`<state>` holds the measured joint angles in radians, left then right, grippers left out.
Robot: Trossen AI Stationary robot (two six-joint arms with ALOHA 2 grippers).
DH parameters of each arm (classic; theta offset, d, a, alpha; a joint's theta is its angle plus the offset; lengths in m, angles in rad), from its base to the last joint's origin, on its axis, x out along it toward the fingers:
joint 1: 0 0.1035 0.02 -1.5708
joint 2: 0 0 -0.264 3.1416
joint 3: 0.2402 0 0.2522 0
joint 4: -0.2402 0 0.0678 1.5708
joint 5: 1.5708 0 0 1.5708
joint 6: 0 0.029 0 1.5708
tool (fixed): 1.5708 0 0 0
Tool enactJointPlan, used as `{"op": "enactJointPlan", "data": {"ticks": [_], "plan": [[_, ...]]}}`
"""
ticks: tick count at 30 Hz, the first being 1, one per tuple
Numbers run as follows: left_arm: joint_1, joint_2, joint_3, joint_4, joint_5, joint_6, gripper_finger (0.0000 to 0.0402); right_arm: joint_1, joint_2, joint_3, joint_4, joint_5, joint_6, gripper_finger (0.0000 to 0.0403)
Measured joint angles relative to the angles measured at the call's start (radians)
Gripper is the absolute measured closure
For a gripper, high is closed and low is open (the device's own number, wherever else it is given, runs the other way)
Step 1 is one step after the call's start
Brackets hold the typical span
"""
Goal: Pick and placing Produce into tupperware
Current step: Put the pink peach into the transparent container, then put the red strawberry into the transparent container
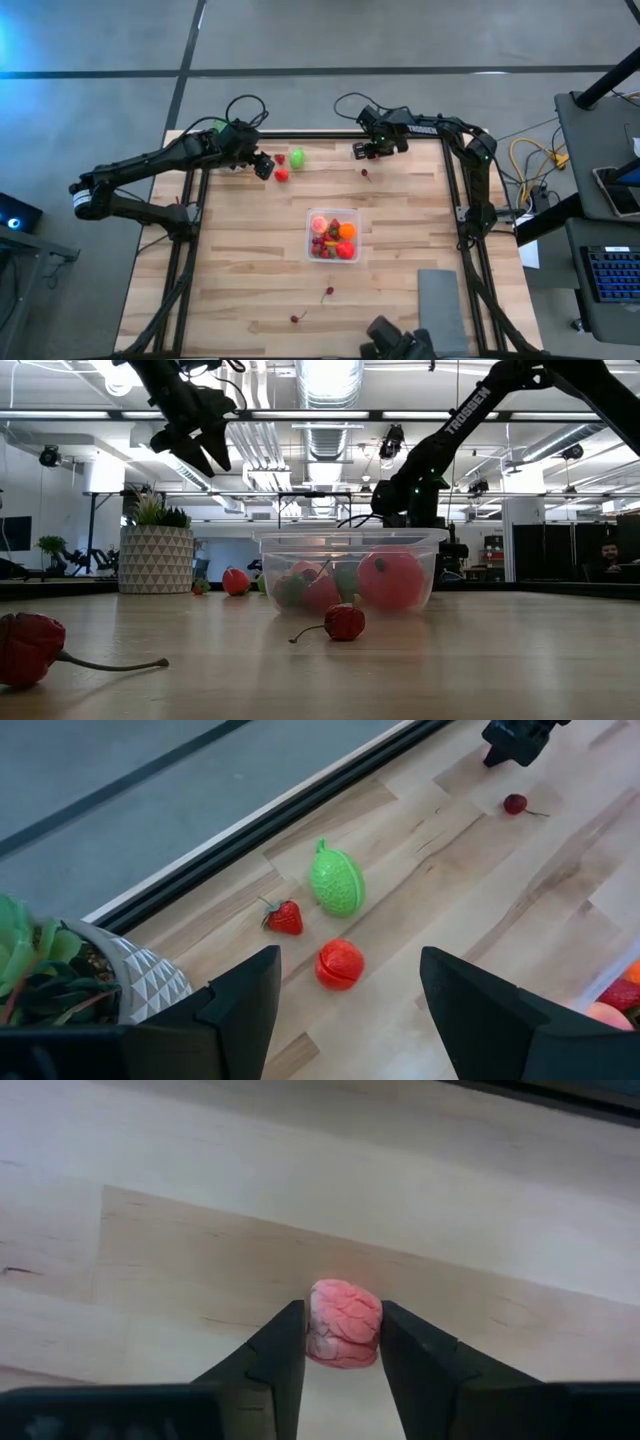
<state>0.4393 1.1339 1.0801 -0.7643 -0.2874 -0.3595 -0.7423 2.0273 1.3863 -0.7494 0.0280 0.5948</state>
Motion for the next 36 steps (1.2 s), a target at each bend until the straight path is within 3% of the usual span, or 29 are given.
{"op": "enactJointPlan", "data": {"ticks": [5,10,14,19,26,30,36], "plan": [[0.0,0.0,0.0,0.0,-0.002,0.0,0.0175,0.023,-0.051,-0.001,-0.005,-0.059,-0.024,0.0285],[0.0,0.0,0.0,-0.002,-0.002,0.001,0.0175,0.096,-0.172,-0.001,-0.01,-0.243,-0.145,0.0287],[0.0,0.0,0.0,-0.002,-0.002,0.003,0.0175,0.217,-0.295,-0.001,-0.056,-0.375,-0.286,0.0283],[0.0,0.0,-0.001,-0.001,-0.002,0.043,0.0175,0.41,-0.392,-0.013,-0.062,-0.362,-0.382,0.0275],[0.0,0.0,-0.008,-0.002,-0.002,0.088,0.0175,0.622,-0.367,-0.016,-0.065,-0.224,-0.357,0.0266],[0.0,0.0,-0.009,-0.003,-0.001,0.112,0.0175,0.69,-0.328,-0.018,-0.12,-0.101,-0.314,0.0267],[0.0,0.0,-0.01,-0.003,-0.001,0.111,0.0175,0.712,-0.31,-0.018,-0.136,-0.075,-0.247,0.024]]}}
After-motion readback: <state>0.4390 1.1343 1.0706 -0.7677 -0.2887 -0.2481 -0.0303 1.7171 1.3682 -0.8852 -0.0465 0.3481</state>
